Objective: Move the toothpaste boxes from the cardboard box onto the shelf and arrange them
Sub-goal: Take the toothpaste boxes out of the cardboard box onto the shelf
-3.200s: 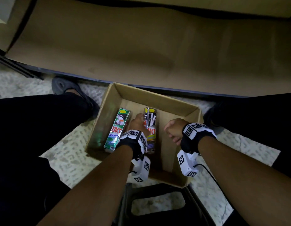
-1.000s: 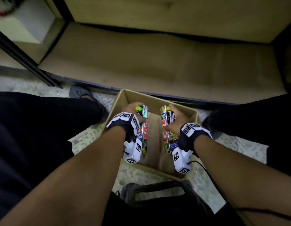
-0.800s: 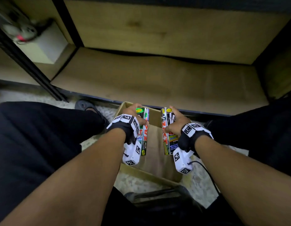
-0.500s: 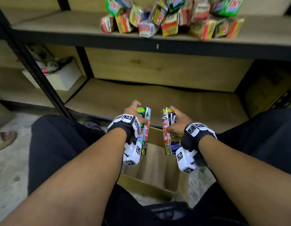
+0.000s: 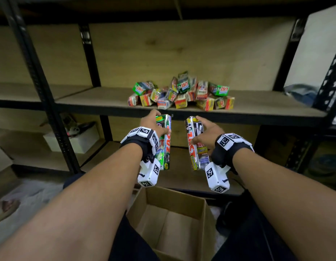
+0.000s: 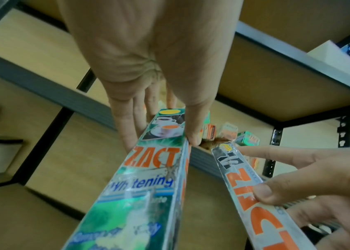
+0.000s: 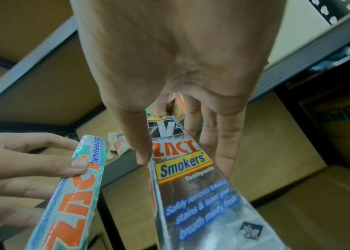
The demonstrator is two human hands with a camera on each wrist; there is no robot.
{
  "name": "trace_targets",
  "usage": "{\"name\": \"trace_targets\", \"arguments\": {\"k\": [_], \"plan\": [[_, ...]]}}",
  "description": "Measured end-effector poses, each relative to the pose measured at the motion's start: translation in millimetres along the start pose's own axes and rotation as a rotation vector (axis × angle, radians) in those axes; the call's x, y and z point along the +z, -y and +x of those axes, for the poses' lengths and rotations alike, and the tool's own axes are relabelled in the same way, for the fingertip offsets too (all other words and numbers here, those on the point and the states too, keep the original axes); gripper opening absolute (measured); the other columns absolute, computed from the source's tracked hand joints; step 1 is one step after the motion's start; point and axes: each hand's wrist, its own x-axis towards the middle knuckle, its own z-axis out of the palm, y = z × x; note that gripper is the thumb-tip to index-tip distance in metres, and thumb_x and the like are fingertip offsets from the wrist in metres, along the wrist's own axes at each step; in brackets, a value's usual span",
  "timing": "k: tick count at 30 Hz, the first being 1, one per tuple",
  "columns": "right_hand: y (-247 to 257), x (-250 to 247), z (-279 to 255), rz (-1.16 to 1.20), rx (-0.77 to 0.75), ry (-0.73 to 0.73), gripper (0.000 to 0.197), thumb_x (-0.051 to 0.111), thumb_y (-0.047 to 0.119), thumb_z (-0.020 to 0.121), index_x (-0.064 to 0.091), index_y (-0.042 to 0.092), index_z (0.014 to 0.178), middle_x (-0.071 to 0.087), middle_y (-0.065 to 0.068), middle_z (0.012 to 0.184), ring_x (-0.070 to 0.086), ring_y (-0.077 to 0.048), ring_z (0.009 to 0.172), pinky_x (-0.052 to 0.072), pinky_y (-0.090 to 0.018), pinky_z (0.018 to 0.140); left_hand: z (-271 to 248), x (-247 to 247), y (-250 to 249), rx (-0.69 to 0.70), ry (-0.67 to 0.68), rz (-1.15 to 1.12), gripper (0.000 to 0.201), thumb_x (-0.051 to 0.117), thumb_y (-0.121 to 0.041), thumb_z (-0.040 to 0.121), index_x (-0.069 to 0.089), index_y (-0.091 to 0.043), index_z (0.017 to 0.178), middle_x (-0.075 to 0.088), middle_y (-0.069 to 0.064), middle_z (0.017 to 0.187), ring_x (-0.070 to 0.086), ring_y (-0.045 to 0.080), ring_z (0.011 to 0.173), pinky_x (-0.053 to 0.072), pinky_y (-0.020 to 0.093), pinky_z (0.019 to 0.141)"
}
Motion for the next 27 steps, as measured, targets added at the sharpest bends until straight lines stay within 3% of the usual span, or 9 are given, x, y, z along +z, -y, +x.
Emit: {"name": "trace_targets", "arguments": {"k": [3,7,12,16,17,20,22,24,27], "plan": [[27,-29,11,-0.017,-0.037,-0.062,0.089,0.083,0.015,0.072,0.041,0.045,0.145,0.056,0.003,0.134,0.060,-0.021,0.107,0.056,-0.038,0.091,14,-22,-25,0.062,-0.016,0.002,0.062,0.084,-0.026,0.074,0.054,-0.025,0.129,0.061,0.003,0.114,0.058,0.014,0.080,0.049,0.026,0.069],[63,-68,31,-0.133,-0.115,-0.105,0.078,0.080,0.027,0.077,0.043,0.042,0.144,0.052,0.006,0.134,0.063,-0.023,0.103,0.056,-0.034,0.078,45,-42,-52,0.153,-0.059,0.091,0.072,0.083,-0.032,0.075,0.052,-0.025,0.139,0.056,0.005,0.136,0.059,0.021,0.114,0.045,0.023,0.079],[97,-102,72,-0.131,-0.136,-0.169,0.065,0.078,0.036,0.077,0.053,0.041,0.137,0.057,0.006,0.129,0.061,-0.019,0.099,0.055,-0.034,0.083,102,-57,-73,0.178,-0.094,0.114,0.074,0.077,-0.036,0.081,0.043,-0.024,0.146,0.047,0.002,0.147,0.054,0.021,0.124,0.043,0.025,0.093],[114,-125,108,-0.204,-0.131,-0.222,0.056,0.073,0.037,0.082,0.057,0.033,0.135,0.058,-0.001,0.132,0.055,-0.018,0.097,0.046,-0.026,0.080,151,-65,-85,0.182,-0.107,0.174,0.062,0.067,-0.041,0.087,0.048,-0.021,0.143,0.065,0.001,0.120,0.054,0.005,0.073,0.046,0.023,0.075],[117,-129,117,-0.211,-0.131,-0.225,0.055,0.072,0.037,0.083,0.058,0.032,0.135,0.058,-0.001,0.132,0.055,-0.018,0.096,0.046,-0.027,0.080,164,-67,-88,0.181,-0.108,0.197,0.059,0.066,-0.040,0.088,0.050,-0.020,0.142,0.066,0.002,0.120,0.053,0.006,0.071,0.047,0.024,0.073],[122,-136,147,-0.261,-0.105,-0.220,0.053,0.071,0.037,0.083,0.059,0.028,0.134,0.060,-0.001,0.130,0.059,-0.021,0.098,0.051,-0.030,0.082,201,-73,-97,0.167,-0.105,0.266,0.056,0.065,-0.041,0.088,0.056,-0.017,0.138,0.061,0.003,0.134,0.063,0.020,0.109,0.048,0.028,0.091],[124,-138,164,-0.334,-0.092,-0.215,0.051,0.070,0.039,0.084,0.060,0.026,0.132,0.060,-0.002,0.131,0.056,-0.021,0.096,0.048,-0.026,0.081,224,-75,-101,0.142,-0.096,0.302,0.055,0.066,-0.041,0.087,0.058,-0.015,0.135,0.060,0.003,0.135,0.060,0.021,0.117,0.047,0.028,0.094],[125,-138,179,-0.410,-0.085,-0.204,0.049,0.069,0.042,0.085,0.060,0.026,0.131,0.060,-0.003,0.129,0.053,-0.020,0.091,0.046,-0.024,0.077,246,-74,-101,0.109,-0.074,0.316,0.049,0.067,-0.039,0.087,0.064,-0.014,0.129,0.063,0.001,0.129,0.061,0.022,0.113,0.048,0.026,0.090],[123,-135,201,-0.493,-0.050,-0.178,0.049,0.067,0.048,0.084,0.062,0.026,0.127,0.062,-0.004,0.127,0.058,-0.024,0.091,0.051,-0.026,0.078,277,-68,-96,0.095,-0.048,0.355,0.020,0.067,-0.040,0.086,0.065,-0.021,0.091,0.060,-0.005,0.083,0.055,0.020,0.086,0.043,0.022,0.076]]}}
